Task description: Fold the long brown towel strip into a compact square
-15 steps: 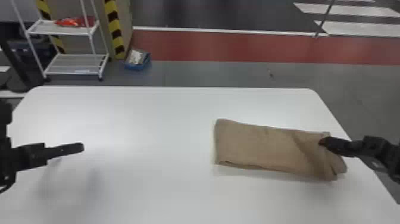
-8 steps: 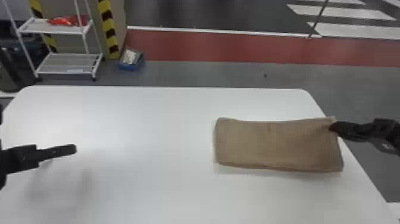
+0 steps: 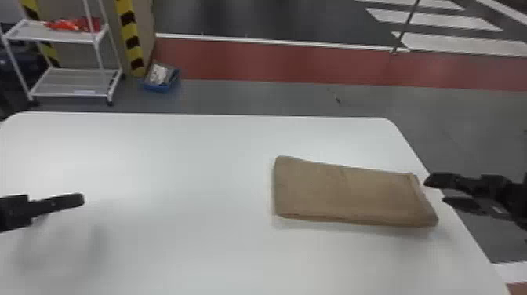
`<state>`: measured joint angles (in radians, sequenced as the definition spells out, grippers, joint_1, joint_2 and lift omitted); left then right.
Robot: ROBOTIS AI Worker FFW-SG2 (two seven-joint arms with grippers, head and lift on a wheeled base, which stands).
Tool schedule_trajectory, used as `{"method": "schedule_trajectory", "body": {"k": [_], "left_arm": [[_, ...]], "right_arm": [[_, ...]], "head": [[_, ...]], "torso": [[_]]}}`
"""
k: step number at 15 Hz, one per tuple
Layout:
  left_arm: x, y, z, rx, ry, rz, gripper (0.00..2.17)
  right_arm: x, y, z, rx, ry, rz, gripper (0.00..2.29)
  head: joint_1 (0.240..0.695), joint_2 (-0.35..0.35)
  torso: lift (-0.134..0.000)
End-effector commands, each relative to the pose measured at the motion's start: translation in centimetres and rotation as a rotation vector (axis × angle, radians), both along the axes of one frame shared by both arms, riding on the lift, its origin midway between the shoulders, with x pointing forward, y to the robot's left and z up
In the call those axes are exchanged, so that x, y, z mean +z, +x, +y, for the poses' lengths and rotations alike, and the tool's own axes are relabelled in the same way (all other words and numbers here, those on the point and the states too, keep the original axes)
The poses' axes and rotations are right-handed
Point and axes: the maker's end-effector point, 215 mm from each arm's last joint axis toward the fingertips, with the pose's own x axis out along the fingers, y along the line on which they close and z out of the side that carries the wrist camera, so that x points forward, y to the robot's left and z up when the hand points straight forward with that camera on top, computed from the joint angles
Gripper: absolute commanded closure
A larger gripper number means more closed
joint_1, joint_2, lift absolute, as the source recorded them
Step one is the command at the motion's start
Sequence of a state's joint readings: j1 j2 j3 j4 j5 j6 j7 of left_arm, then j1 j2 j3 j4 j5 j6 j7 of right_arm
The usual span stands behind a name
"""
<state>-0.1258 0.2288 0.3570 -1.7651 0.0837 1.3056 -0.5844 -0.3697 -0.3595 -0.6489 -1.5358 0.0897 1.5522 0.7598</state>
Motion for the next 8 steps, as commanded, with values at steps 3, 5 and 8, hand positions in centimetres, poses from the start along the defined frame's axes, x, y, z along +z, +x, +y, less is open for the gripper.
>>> {"method": "schedule_trajectory", "body": {"k": [3,5,8], "left_arm": [[-0.3,0.1,-0.6,-0.008,-0.003,0.001,0.08],[-0.3,0.0,-0.2,-0.002,-0.002,0.001,0.08],[-0.2,0.0,0.0,0.001,-0.001,-0.001,0.08]], "right_arm": [[-1.0,0.2,-3.0,0.016,-0.148,0.04,0.14],[-2.7,0.7,-3.6,0.043,-0.218,0.057,0.2],[-4.0,1.5,-1.9,0.073,-0.218,0.048,0.22]], "head": [[0.695,-0.185],[0.695,-0.199],[0.695,-0.209]], "torso": [[-0.125],[-0.125],[-0.125]]}}
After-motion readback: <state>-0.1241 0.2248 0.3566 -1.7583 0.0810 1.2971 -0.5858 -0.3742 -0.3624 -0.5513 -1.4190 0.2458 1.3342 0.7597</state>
